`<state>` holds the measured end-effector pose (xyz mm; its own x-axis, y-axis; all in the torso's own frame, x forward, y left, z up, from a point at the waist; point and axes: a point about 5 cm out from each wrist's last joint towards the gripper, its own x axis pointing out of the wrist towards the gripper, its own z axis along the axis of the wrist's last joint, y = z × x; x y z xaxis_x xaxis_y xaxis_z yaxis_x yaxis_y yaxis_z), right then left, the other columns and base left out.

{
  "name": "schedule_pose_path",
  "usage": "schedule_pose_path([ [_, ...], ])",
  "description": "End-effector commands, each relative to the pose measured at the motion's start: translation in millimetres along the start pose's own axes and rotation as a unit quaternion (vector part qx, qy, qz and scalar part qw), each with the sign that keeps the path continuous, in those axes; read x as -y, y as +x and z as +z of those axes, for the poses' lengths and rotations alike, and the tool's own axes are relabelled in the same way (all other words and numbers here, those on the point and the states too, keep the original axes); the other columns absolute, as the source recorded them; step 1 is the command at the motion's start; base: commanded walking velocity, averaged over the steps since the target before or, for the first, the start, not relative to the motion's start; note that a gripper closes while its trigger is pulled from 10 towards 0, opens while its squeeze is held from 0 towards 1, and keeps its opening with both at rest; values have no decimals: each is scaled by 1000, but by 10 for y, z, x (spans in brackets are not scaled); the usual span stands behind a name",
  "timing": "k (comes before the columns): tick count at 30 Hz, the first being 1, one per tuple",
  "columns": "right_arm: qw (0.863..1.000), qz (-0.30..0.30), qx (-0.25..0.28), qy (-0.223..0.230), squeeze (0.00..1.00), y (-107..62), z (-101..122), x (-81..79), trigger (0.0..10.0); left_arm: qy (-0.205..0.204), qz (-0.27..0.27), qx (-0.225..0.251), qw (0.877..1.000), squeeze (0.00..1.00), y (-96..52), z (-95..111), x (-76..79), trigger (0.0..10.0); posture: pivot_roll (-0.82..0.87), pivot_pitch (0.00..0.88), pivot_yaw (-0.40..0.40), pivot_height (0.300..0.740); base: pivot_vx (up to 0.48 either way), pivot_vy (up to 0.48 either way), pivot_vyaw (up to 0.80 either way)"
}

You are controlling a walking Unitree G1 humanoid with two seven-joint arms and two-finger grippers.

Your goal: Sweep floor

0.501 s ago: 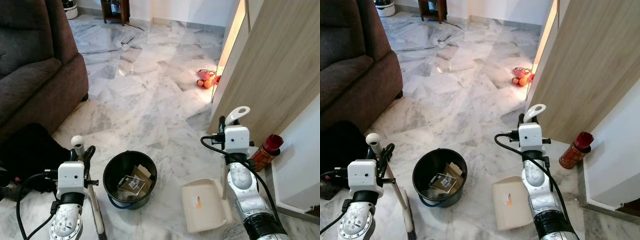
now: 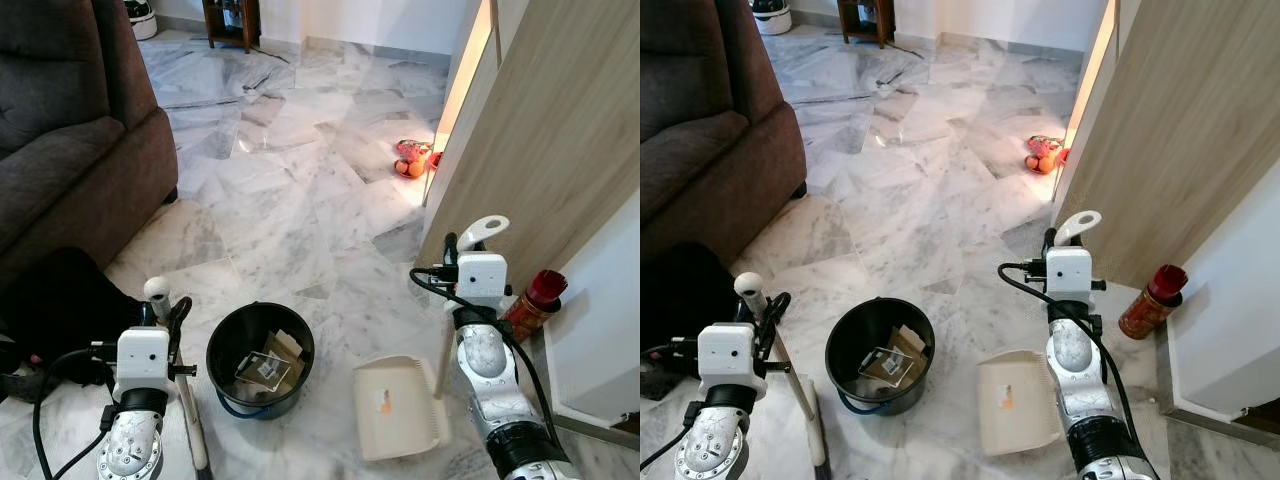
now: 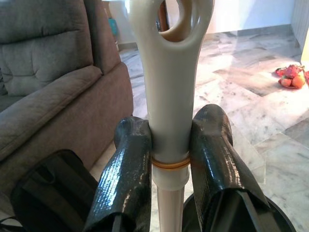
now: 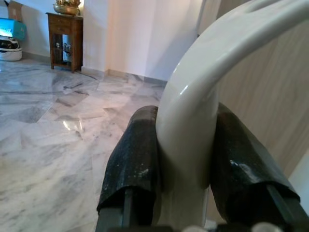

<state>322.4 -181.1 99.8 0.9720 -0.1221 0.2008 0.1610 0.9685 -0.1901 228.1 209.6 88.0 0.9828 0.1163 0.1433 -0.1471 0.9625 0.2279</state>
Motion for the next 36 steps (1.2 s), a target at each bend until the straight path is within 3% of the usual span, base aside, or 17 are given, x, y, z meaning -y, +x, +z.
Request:
schedule_pose_path([
  [1,1000,-8,-1,11,0,-6,-25,54,10000,2,0,17,1000,0,25,45,-17,10000,150,49,-17,740,0,0,0],
  [10,999,4,-37,32,0,-91,-194,147,10000,6,-5,23,1000,0,38,45,-22,10000,150,34,-14,740,0,0,0],
  [17,996,37,-68,48,0,-181,-319,95,10000,10,-17,25,999,0,60,41,33,10000,141,23,-10,740,0,0,0],
  [28,995,30,-70,70,0,-189,-330,101,10000,14,-19,24,999,0,62,31,38,10000,141,33,-4,740,0,0,0],
  [36,993,43,-71,84,0,-171,-309,8,10000,16,-22,21,999,0,70,26,39,10000,136,41,-8,740,0,0,0],
])
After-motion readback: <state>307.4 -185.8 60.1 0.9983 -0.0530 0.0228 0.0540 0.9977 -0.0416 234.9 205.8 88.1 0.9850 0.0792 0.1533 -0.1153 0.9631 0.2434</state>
